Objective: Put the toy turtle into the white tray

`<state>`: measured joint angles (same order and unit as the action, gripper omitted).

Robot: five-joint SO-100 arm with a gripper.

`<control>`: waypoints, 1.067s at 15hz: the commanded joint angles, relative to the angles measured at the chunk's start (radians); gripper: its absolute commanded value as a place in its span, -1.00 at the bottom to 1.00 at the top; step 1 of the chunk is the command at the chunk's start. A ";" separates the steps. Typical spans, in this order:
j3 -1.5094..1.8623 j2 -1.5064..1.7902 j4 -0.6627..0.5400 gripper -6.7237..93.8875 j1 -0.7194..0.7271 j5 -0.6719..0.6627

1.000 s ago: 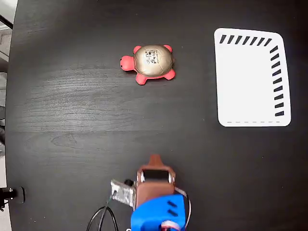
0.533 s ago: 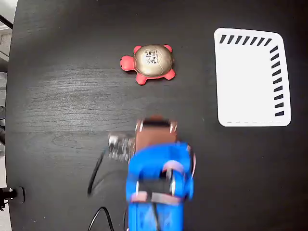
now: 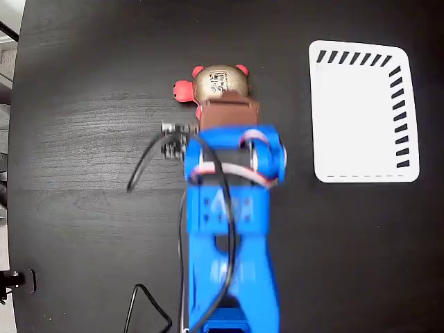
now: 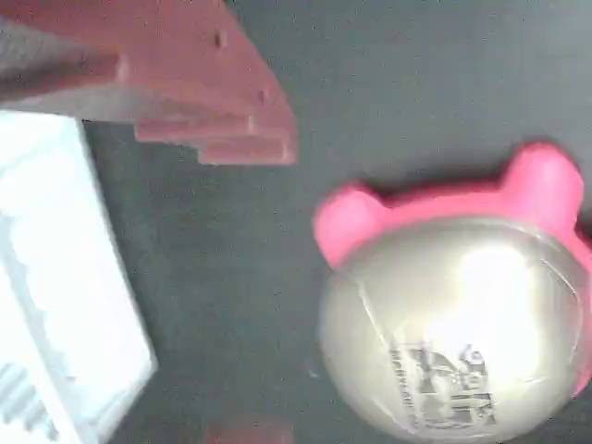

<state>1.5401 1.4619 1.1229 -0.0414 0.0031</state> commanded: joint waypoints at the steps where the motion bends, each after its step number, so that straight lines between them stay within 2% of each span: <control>1: -0.201 -0.091 0.066 0.13 -0.003 -0.040; 2: -0.268 -0.152 0.097 0.23 0.005 -0.044; 4: -0.405 -0.261 0.169 0.24 0.015 -0.023; 6: -0.518 -0.348 0.249 0.41 0.035 -0.017; 16: -0.853 -0.649 0.383 0.41 0.046 -0.009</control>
<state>0.7747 0.7915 1.4864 -0.0031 -0.0015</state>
